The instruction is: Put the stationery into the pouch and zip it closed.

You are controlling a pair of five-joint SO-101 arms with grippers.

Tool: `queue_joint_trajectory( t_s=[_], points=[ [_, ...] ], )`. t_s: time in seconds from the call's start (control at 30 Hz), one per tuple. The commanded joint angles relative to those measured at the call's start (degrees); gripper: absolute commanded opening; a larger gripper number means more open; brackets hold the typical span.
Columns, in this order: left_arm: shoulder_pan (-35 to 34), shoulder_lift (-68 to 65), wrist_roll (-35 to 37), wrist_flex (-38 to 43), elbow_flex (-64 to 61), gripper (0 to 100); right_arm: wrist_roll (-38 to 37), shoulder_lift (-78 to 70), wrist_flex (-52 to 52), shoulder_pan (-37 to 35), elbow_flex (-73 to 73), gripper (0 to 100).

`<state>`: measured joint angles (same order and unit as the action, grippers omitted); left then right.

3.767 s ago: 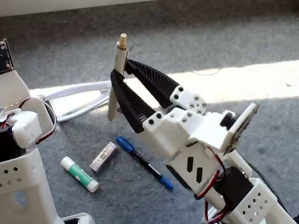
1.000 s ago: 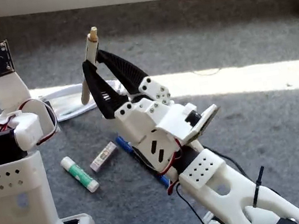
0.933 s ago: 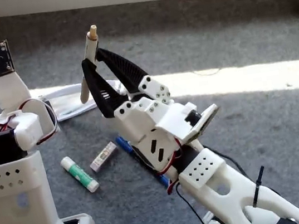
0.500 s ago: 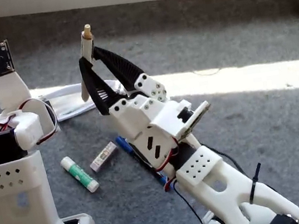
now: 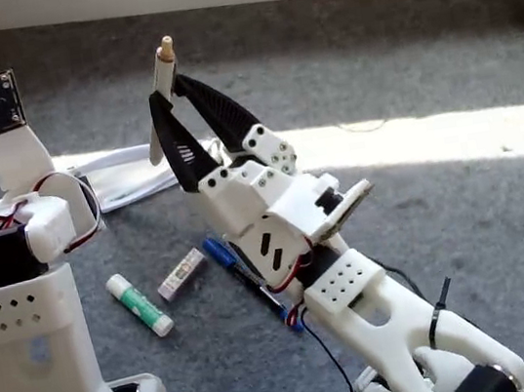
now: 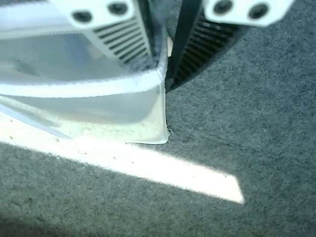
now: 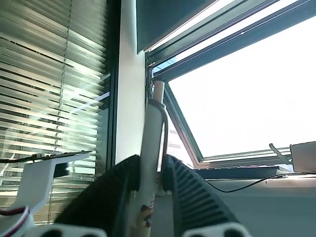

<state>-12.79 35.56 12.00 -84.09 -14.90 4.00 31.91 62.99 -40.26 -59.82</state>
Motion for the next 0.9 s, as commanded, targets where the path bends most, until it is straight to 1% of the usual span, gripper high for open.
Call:
queue_joint_trajectory(
  t_s=[0.0, 0.17, 0.53, 0.7, 0.87],
  points=[
    [0.66, 0.22, -0.7, 0.7, -0.31, 1, -0.44, 5.58, -4.35, 0.4, -1.01, 0.8],
    [0.66, 0.22, -0.7, 0.7, -0.31, 1, -0.7, 7.16, -5.23, -0.57, -3.12, 0.8],
    [0.66, 0.22, -0.7, 0.7, -0.48, 1, -0.79, 6.81, -5.41, -1.45, -1.63, 0.8],
    [0.66, 0.22, -0.7, 0.7, -0.4, 1, -0.79, 7.87, -5.23, -1.54, -5.58, 0.8],
    [0.66, 0.22, -0.7, 0.7, -0.4, 1, -0.79, 14.46, -5.76, -1.54, -11.03, 0.8]
  ],
)
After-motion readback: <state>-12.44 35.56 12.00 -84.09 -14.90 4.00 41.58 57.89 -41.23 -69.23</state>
